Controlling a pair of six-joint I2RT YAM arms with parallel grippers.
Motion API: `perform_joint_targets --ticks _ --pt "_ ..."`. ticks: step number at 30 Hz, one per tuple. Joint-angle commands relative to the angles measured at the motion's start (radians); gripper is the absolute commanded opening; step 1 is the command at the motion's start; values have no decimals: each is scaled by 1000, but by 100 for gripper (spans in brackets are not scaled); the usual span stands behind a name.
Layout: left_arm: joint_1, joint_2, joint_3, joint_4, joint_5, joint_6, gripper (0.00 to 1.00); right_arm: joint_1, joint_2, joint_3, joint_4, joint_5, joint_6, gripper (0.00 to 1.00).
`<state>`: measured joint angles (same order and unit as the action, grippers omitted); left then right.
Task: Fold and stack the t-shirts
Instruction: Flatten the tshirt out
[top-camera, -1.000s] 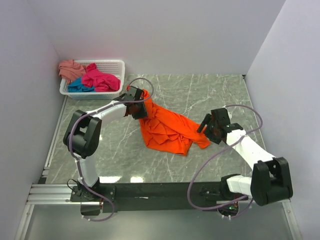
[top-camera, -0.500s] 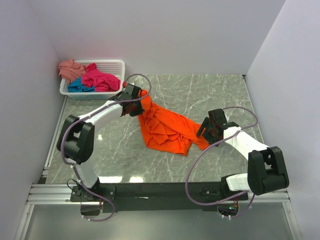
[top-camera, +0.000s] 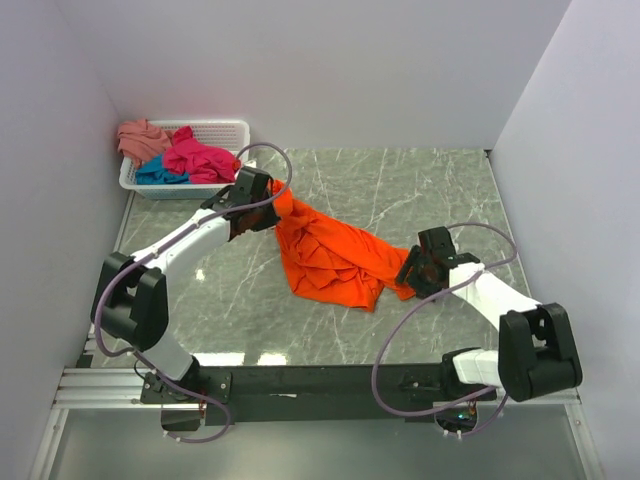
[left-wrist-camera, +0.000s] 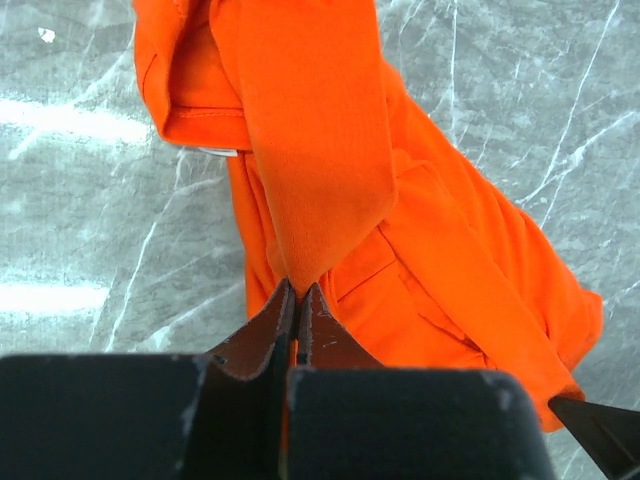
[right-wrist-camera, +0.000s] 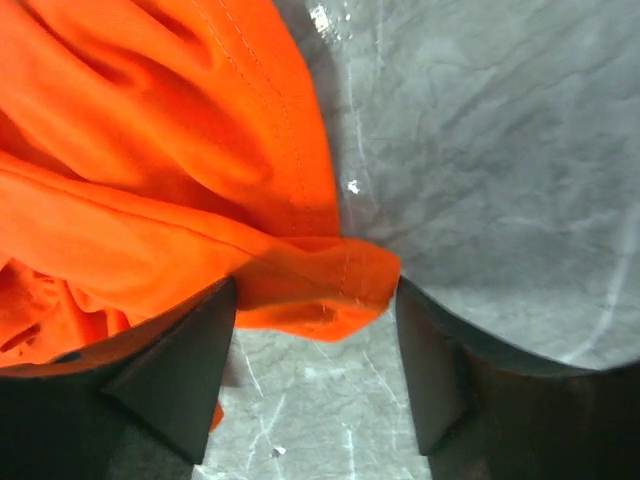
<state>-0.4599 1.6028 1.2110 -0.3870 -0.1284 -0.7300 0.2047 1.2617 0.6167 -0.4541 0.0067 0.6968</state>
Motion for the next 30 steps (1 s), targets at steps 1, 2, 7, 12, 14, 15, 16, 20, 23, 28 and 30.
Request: perform_joint_targets --ticks 1,2,7,12,14,15,16,20,23,28,30 --pt "0 -52 -8 4 -23 -19 0 -5 41 0 87 -47 21 66" --pt "0 -56 -8 5 -27 -20 1 -5 50 6 95 -57 17 43" --pt "0 -98 28 -3 -68 -16 0 -5 -21 104 100 -19 -2 0" --pt "0 -225 116 14 -169 6 1 -4 -240 311 29 137 -51 0" --pt "0 -303 127 40 -185 17 1 -5 -333 366 14 230 -78 0" --pt "0 -331 134 66 -201 24 1 -5 -359 426 -7 258 -88 0" --pt "-2 -384 140 76 -212 27 1 -5 -401 457 -20 291 -106 0" --pt "1 -519 166 125 -208 47 1 -7 -466 618 -75 395 -166 0" --pt "0 -630 167 207 -148 67 1 -7 -495 744 -89 458 -217 0" --pt "-2 -751 203 286 -2 98 1 -7 -524 962 -104 423 -296 0" --pt "0 -767 235 298 64 104 1 -7 -530 1035 -115 398 -310 0"
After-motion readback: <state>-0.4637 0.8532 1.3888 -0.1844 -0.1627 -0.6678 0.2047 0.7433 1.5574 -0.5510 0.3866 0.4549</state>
